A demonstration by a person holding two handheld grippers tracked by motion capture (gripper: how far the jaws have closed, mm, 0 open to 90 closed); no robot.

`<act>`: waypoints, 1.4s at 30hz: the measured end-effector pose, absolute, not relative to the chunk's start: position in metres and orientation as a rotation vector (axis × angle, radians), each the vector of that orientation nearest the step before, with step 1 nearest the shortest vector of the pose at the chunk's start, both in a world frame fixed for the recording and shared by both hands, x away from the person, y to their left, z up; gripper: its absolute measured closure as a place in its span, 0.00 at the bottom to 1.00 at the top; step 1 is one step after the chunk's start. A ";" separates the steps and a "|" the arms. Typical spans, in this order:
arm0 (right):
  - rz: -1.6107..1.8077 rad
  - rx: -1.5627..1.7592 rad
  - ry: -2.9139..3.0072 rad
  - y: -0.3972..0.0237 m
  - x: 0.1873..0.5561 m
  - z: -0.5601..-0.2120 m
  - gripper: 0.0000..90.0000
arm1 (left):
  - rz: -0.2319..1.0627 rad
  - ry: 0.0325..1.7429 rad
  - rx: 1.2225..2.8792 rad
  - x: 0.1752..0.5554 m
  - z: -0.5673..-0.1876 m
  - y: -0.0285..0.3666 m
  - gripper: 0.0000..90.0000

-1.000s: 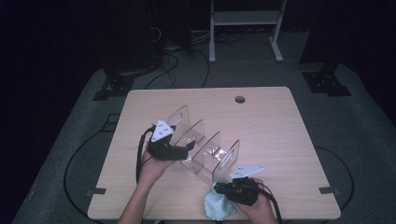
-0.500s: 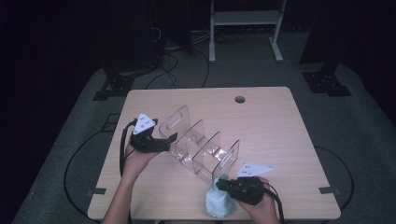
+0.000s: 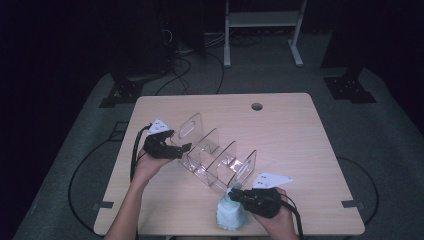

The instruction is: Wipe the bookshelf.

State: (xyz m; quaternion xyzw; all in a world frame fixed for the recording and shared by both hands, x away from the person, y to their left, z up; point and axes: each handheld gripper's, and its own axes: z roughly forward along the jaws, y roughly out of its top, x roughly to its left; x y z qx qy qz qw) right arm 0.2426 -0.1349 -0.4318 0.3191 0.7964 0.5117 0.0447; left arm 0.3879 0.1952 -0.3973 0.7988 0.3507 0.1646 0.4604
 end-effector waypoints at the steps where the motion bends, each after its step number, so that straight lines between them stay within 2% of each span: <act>1: 1.562 0.977 2.433 -0.135 0.243 -0.432 0.93 | 0.400 0.859 1.956 0.388 -0.397 0.195 0.16; 11: 1.528 1.018 2.401 -0.146 0.242 -0.431 0.93 | 0.360 0.817 1.984 0.380 -0.395 0.190 0.16; 18: 1.498 1.083 2.337 -0.174 0.238 -0.431 0.93 | 0.286 0.784 1.970 0.371 -0.399 0.186 0.16; 29: 1.470 1.186 2.249 -0.209 0.238 -0.431 0.93 | 0.267 0.650 2.051 0.361 -0.404 0.168 0.16; 37: 1.472 1.185 2.248 -0.209 0.236 -0.432 0.93 | 0.240 0.597 2.054 0.372 -0.413 0.166 0.05; 42: 1.465 1.169 2.272 -0.204 0.235 -0.433 0.93 | 0.247 0.566 2.032 0.376 -0.415 0.165 0.05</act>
